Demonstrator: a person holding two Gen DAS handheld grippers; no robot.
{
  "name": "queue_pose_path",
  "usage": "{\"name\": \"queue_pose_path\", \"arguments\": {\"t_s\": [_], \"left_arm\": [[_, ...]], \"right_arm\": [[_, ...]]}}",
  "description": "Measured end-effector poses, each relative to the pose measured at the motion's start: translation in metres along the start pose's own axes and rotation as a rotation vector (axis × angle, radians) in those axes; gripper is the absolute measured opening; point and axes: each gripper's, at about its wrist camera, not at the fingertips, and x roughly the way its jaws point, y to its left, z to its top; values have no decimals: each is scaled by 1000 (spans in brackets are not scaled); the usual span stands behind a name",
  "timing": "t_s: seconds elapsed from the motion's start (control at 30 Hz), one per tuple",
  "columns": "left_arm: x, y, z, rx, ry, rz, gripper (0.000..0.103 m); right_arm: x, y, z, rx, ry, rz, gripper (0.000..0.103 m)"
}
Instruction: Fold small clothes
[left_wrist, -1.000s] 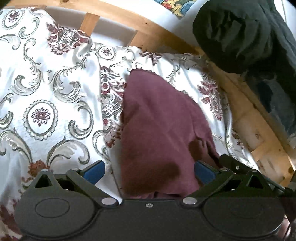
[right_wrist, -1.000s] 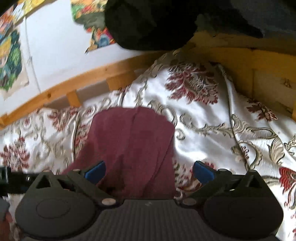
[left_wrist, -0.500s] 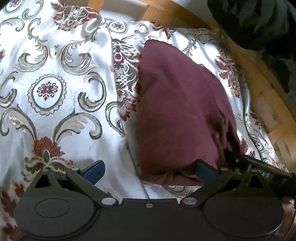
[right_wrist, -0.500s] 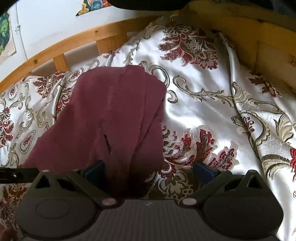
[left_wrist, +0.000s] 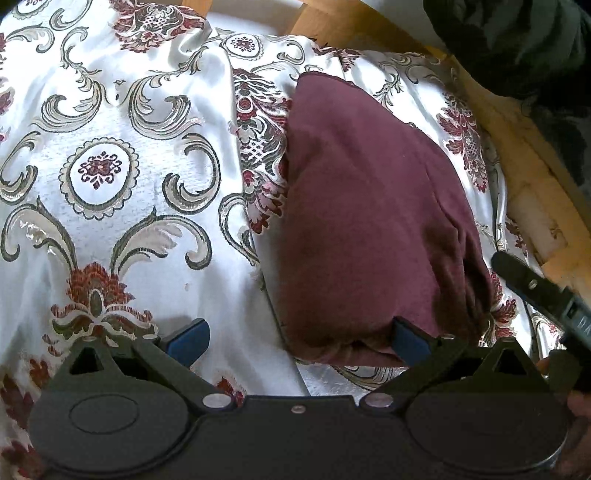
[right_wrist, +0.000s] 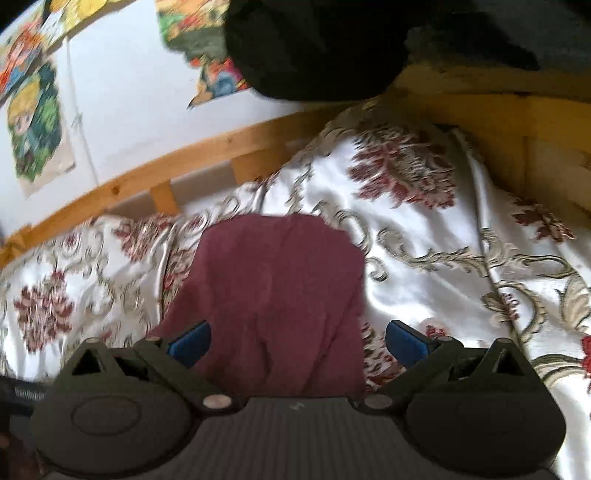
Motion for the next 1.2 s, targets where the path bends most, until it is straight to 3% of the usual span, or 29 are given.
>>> {"name": "queue_pose_path", "arguments": {"t_s": [0.17, 0.27, 0.33, 0.47, 0.57, 0.83, 0.97, 1.13, 1.2], "left_arm": [[0, 1, 0, -1, 2, -4, 102], [1, 2, 0, -3, 4, -6, 102], [2, 2, 0, -4, 5, -8, 102], [4, 2, -2, 0, 7, -11, 102], [5, 3, -2, 7, 9, -1, 102], [7, -1, -5, 33, 8, 18, 102], [8, -4, -6, 48, 13, 28, 102], [8, -6, -9, 71, 20, 37, 102], [9, -7, -9, 82, 23, 40, 102]], "right_arm": [[10, 18, -7, -99, 72, 10, 103], [16, 24, -12, -137, 120, -59, 103], [19, 17, -12, -110, 138, -106, 103], [20, -7, -10, 24, 155, -114, 103], [16, -17, -7, 34, 133, -190, 103], [7, -30, 0, 159, -31, -12, 100], [21, -23, 11, 94, -106, -11, 78], [44, -22, 23, 96, -135, -10, 29], [50, -23, 23, 94, -121, -6, 21]]}}
